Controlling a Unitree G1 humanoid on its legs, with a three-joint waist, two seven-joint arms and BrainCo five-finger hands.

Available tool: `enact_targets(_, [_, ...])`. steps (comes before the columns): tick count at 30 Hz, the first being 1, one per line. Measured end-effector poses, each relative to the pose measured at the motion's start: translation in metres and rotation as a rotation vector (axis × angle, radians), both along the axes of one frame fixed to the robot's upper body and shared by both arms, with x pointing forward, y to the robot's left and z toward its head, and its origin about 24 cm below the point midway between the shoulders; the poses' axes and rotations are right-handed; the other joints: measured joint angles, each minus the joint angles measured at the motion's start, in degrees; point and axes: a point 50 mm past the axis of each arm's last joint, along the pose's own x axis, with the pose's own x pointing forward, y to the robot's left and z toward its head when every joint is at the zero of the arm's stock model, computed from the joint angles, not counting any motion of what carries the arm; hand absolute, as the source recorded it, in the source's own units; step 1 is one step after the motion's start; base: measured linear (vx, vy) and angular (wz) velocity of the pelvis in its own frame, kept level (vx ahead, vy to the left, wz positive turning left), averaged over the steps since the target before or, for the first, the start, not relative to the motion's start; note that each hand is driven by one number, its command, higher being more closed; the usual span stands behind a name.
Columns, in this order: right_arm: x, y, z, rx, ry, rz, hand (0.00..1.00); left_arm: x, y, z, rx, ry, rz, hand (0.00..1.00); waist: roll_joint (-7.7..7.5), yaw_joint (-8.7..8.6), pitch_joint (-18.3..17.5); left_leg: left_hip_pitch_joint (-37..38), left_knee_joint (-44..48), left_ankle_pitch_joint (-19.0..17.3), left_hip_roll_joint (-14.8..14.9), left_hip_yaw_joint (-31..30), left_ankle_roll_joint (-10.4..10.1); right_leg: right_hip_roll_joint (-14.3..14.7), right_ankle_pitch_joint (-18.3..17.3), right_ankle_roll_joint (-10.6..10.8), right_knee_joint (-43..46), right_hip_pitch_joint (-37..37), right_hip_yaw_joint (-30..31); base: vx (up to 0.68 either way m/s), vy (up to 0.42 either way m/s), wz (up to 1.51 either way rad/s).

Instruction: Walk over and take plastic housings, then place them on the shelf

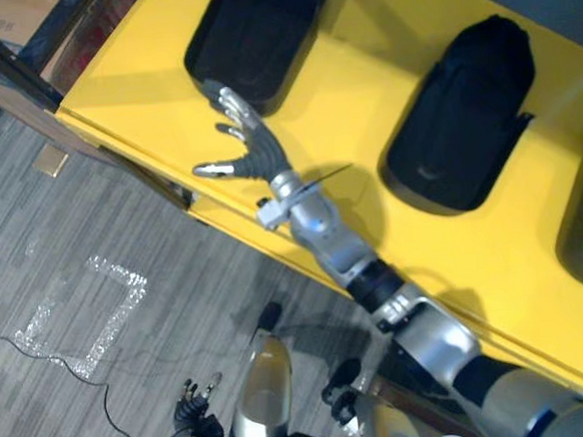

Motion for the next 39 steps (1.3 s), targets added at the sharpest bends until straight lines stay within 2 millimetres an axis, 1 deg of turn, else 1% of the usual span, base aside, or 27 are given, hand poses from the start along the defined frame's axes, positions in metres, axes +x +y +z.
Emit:
enact_targets(2, [-0.016, 0.014, -0.007, -0.073, -0.031, 0.129, 0.00, 0.000, 0.001, 0.000, 0.005, -0.001, 0.002, 0.00, -0.18, 0.00, 0.0, 0.4, 0.0, -0.1, 0.3, 0.5, 0.1, 0.1, 0.0, 0.0, 0.1, 0.0, 0.5, -0.03, 0.007, -0.14])
enact_targets(4, [-0.050, 0.035, -0.019, -0.166, -0.081, 0.347, 0.00, 0.001, 0.003, 0.002, 0.019, -0.010, -0.002, 0.00, -0.54, -0.11, 0.2, 1.1, -0.1, -0.1, 0.6, 1.1, 0.0, 0.3, 0.1, 0.0, 0.1, 0.3, 1.4, -0.03, -0.001, -0.17])
enact_targets(5, [-0.059, 0.040, -0.024, -0.187, -0.089, 0.402, 0.00, 0.001, 0.004, 0.002, 0.023, -0.010, -0.001, 0.00, -0.71, -0.15, 0.3, 1.5, -0.2, -0.1, 0.8, 1.3, 0.0, 0.3, 0.1, 0.0, 0.1, 0.6, 1.6, -0.02, -0.012, -0.17])
enact_targets(7, [-0.103, 0.055, -0.036, -0.243, -0.130, 0.625, 0.00, 0.000, 0.010, 0.003, 0.064, -0.007, -0.027, 0.00, -2.01, -0.11, 0.5, 3.4, -1.2, -0.2, 1.3, 2.3, 0.0, 0.7, 0.2, -0.1, -0.3, 1.7, 2.5, -0.02, -0.025, -0.20])
enact_targets(8, [-0.114, 0.058, -0.038, -0.250, -0.141, 0.678, 0.00, 0.000, 0.011, 0.003, 0.067, -0.006, -0.026, 0.00, -2.38, -0.27, 0.3, 3.7, -1.2, -0.2, 1.4, 2.5, 0.0, 0.9, 0.3, -0.2, -0.6, 1.9, 2.7, -0.01, -0.021, -0.21])
enact_targets(10, [-0.149, 0.063, -0.043, -0.261, -0.170, 0.840, 0.00, -0.002, 0.013, 0.003, 0.091, -0.005, -0.041, 0.00, -3.50, -1.24, -0.3, 5.2, -2.3, -0.2, 1.6, 3.1, 0.0, 1.1, 0.4, -0.3, -1.1, 2.9, 3.1, -0.01, -0.010, -0.14])
enact_targets(12, [-0.164, 0.063, -0.041, -0.240, -0.180, 0.892, 0.00, -0.007, 0.015, 0.001, 0.113, 0.011, -0.062, 0.00, -4.72, -1.69, -1.3, 6.2, -3.4, 0.0, 1.8, 4.2, -0.2, 1.2, 0.5, -0.5, -1.8, 3.1, 4.0, -0.01, -0.009, -0.22])
enact_targets(13, [-0.166, 0.062, -0.039, -0.225, -0.182, 0.895, 0.00, -0.008, 0.015, 0.001, 0.117, 0.018, -0.071, 0.00, -5.14, -1.85, -1.8, 6.4, -3.6, 0.0, 2.0, 4.5, -0.2, 1.3, 0.7, -0.5, -2.1, 3.1, 4.3, 0.02, -0.014, -0.25])
enact_targets(14, [-0.168, 0.059, -0.033, -0.179, -0.187, 0.876, 0.00, -0.014, 0.018, -0.003, 0.124, 0.045, -0.091, 0.00, -6.37, -3.10, -3.6, 6.4, -4.1, 0.1, 2.2, 4.8, -0.3, 1.7, 1.3, -0.5, -3.1, 3.1, 4.7, 0.03, -0.013, -0.12])
enact_targets(15, [-0.168, 0.058, -0.032, -0.170, -0.185, 0.867, 0.00, -0.014, 0.018, -0.003, 0.129, 0.051, -0.098, 0.00, -6.55, -3.32, -3.8, 6.4, -4.2, 0.1, 2.2, 4.9, -0.3, 1.7, 1.4, -0.5, -3.2, 3.1, 4.8, 0.06, -0.009, -0.15])
enact_targets(16, [-0.162, 0.053, -0.027, -0.130, -0.169, 0.806, 0.00, -0.019, 0.020, -0.005, 0.144, 0.077, -0.119, 0.00, -7.30, -4.21, -5.5, 6.8, -4.3, 0.1, 2.3, 5.5, -0.3, 1.7, 1.5, -0.5, -3.6, 3.2, 5.3, 0.07, 0.002, -0.21])
enact_targets(18, [-0.145, 0.040, -0.020, -0.076, -0.149, 0.679, 0.00, -0.025, 0.021, -0.009, 0.158, 0.112, -0.136, 0.00, -7.88, -5.37, -7.8, 7.8, -5.0, 0.1, 2.4, 6.8, -0.3, 1.8, 1.8, -0.3, -4.1, 3.2, 6.5, 0.08, 0.005, -0.30])
enact_targets(20, [-0.124, 0.019, -0.012, -0.022, -0.141, 0.540, 0.00, -0.029, 0.020, -0.011, 0.166, 0.131, -0.149, 0.00, -7.93, -6.82, -9.7, 8.5, -5.3, 0.1, 2.4, 8.1, -0.3, 1.8, 2.4, -0.3, -4.7, 3.3, 7.8, 0.04, 0.016, -0.32])
enact_targets(22, [-0.087, -0.033, -0.001, 0.130, -0.103, 0.267, 0.00, -0.036, 0.020, -0.014, 0.158, 0.165, -0.143, 0.00, -7.86, -9.30, -12.3, 9.7, -5.9, -0.2, 2.7, 10.7, 0.0, 1.7, 3.5, -0.3, -5.3, 3.1, 10.3, 0.00, 0.049, -0.53])
enact_targets(23, [-0.080, -0.049, 0.001, 0.171, -0.093, 0.198, 0.00, -0.038, 0.022, -0.015, 0.158, 0.176, -0.133, 0.00, -7.88, -9.89, -12.7, 10.2, -5.9, -0.2, 2.8, 11.5, 0.0, 1.7, 3.8, -0.3, -5.5, 3.1, 11.1, -0.02, 0.053, -0.65])
enact_targets(25, [-0.062, -0.119, -0.004, 0.320, -0.045, -0.075, 0.00, -0.045, 0.021, -0.020, 0.136, 0.224, -0.114, 0.00, -7.70, -12.01, -14.8, 11.9, -6.1, -1.0, 3.5, 15.0, 0.2, 1.9, 5.0, -0.2, -6.3, 3.0, 14.7, -0.02, 0.048, -0.77])
enact_targets(26, [-0.061, -0.136, -0.009, 0.347, -0.033, -0.134, 0.00, -0.048, 0.022, -0.021, 0.131, 0.238, -0.107, 0.00, -7.51, -12.75, -15.3, 12.3, -6.1, -1.2, 3.5, 15.7, 0.2, 1.9, 5.2, -0.2, -6.4, 3.0, 15.5, -0.02, 0.044, -0.76])
enact_targets(28, [-0.070, -0.195, -0.032, 0.411, 0.012, -0.350, 0.00, -0.056, 0.021, -0.025, 0.107, 0.270, -0.081, 0.00, -6.22, -15.67, -16.9, 14.1, -6.0, -2.0, 4.0, 18.4, 0.3, 1.9, 6.0, -0.4, -6.6, 3.0, 18.4, -0.02, 0.051, -0.68])
enact_targets(29, [-0.074, -0.207, -0.038, 0.421, 0.024, -0.408, 0.00, -0.059, 0.021, -0.026, 0.101, 0.276, -0.071, 0.00, -5.77, -16.41, -17.3, 14.5, -6.1, -2.2, 4.2, 19.1, 0.4, 1.9, 6.2, -0.4, -6.7, 3.0, 19.1, -0.02, 0.054, -0.62])
enact_targets(31, [-0.093, -0.249, -0.064, 0.442, 0.074, -0.615, 0.00, -0.062, 0.020, -0.028, 0.089, 0.296, -0.070, 0.00, -4.15, -19.41, -18.5, 15.6, -6.5, -2.5, 4.3, 21.3, 0.3, 1.9, 6.4, -0.2, -7.0, 2.9, 21.0, -0.02, 0.031, -0.51])
enact_targets(32, [-0.098, -0.258, -0.071, 0.444, 0.092, -0.672, 0.00, -0.062, 0.018, -0.028, 0.084, 0.294, -0.069, 0.00, -3.73, -20.12, -18.7, 16.3, -6.8, -2.5, 4.3, 21.6, 0.3, 1.9, 6.4, -0.1, -7.0, 2.9, 21.5, -0.03, 0.015, -0.45])
enact_targets(34, [-0.123, -0.293, -0.108, 0.464, 0.208, -0.922, 0.00, -0.063, 0.011, -0.030, 0.052, 0.288, -0.068, 0.00, -2.21, -21.14, -20.1, 17.6, -8.4, -2.2, 4.3, 23.9, 0.2, 1.9, 6.5, 0.1, -6.8, 2.0, 23.4, -0.03, 0.013, -0.43])
enact_targets(35, [-0.130, -0.301, -0.118, 0.476, 0.244, -0.982, 0.00, -0.062, 0.010, -0.030, 0.044, 0.284, -0.072, 0.00, -1.96, -21.46, -20.3, 17.8, -8.6, -2.1, 4.3, 24.2, 0.2, 1.9, 6.5, 0.1, -6.9, 1.9, 23.6, -0.02, 0.003, -0.29])
enact_targets(36, [-0.143, -0.313, -0.140, 0.488, 0.325, -1.093, 0.00, -0.064, 0.008, -0.031, 0.032, 0.282, -0.077, 0.00, -1.64, -22.55, -20.5, 18.5, -9.4, -1.7, 4.1, 24.4, 0.1, 1.9, 6.5, 0.2, -6.8, 2.0, 23.8, -0.01, -0.004, -0.10])
enact_targets(37, [-0.150, -0.318, -0.151, 0.494, 0.365, -1.146, 0.00, -0.064, 0.007, -0.031, 0.027, 0.280, -0.079, 0.00, -1.55, -23.07, -20.5, 18.6, -9.6, -1.7, 4.1, 24.4, 0.1, 1.9, 6.5, 0.2, -6.9, 1.9, 23.8, -0.02, -0.007, -0.07])
enact_targets(38, [-0.164, -0.324, -0.171, 0.513, 0.442, -1.233, 0.00, -0.065, 0.006, -0.031, 0.013, 0.277, -0.073, 0.00, -1.39, -23.72, -20.6, 19.0, -10.1, -1.4, 4.1, 24.7, 0.1, 1.9, 6.5, 0.2, -6.8, 2.0, 24.0, -0.02, 0.000, -0.14])
enact_targets(39, [-0.178, -0.326, -0.191, 0.532, 0.528, -1.308, 0.00, -0.067, 0.004, -0.032, -0.003, 0.275, -0.056, 0.00, -1.30, -23.63, -20.7, 19.9, -11.0, -1.0, 4.1, 25.6, 0.1, 2.0, 6.6, 0.3, -6.8, 2.0, 24.7, -0.01, 0.002, -0.15])
